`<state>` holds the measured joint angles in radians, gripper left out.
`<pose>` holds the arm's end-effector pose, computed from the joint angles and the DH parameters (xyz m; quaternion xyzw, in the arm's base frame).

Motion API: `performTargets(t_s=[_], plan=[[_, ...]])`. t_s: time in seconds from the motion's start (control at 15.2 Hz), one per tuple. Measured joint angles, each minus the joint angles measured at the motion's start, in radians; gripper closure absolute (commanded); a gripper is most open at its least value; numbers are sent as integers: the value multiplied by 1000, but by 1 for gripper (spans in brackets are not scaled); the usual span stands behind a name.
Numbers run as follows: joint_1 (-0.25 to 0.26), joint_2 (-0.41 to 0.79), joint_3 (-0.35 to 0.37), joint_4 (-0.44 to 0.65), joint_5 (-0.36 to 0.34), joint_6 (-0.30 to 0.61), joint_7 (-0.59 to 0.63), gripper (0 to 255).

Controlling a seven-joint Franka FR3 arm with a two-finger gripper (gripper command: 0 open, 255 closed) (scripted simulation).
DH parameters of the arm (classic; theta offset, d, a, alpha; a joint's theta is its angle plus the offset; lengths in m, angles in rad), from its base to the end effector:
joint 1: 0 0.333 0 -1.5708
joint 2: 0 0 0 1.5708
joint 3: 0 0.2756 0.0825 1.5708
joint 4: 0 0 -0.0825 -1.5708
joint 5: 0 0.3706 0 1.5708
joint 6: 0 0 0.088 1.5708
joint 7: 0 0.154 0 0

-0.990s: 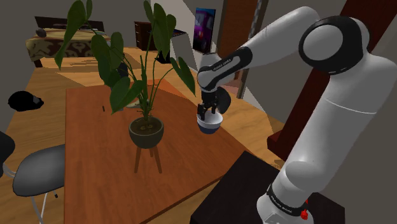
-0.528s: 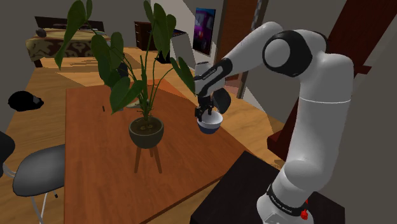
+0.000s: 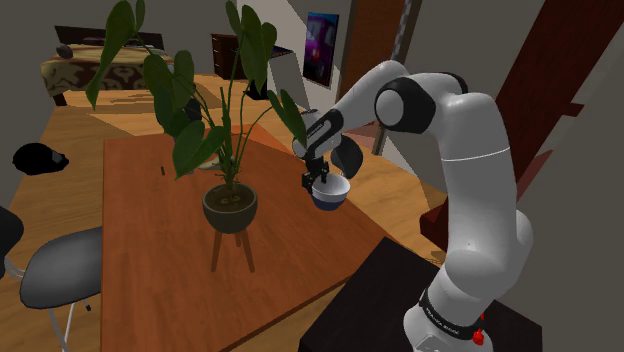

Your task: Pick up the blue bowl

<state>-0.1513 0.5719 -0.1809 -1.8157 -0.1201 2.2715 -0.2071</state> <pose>0.5684 -0.2048 0.1496 0.9941 -0.0097 -0.0776 0.0751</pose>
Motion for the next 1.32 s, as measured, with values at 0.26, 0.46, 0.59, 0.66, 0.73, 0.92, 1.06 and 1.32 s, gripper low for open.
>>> performTargets(t_s=[0.26, 0.46, 0.59, 0.66, 0.73, 0.92, 1.06, 1.32], plan=[[-4, 46, 2, 10, 1, 36, 3, 0], [-5, 74, 4, 15, 3, 58, 6, 0], [-5, 79, 5, 15, 3, 63, 7, 255], [-5, 80, 5, 15, 3, 64, 8, 255], [-6, 80, 5, 15, 3, 64, 8, 255], [-6, 80, 4, 15, 3, 64, 8, 255], [-5, 80, 4, 15, 3, 64, 8, 255], [-4, 68, 4, 13, 3, 54, 7, 255]])
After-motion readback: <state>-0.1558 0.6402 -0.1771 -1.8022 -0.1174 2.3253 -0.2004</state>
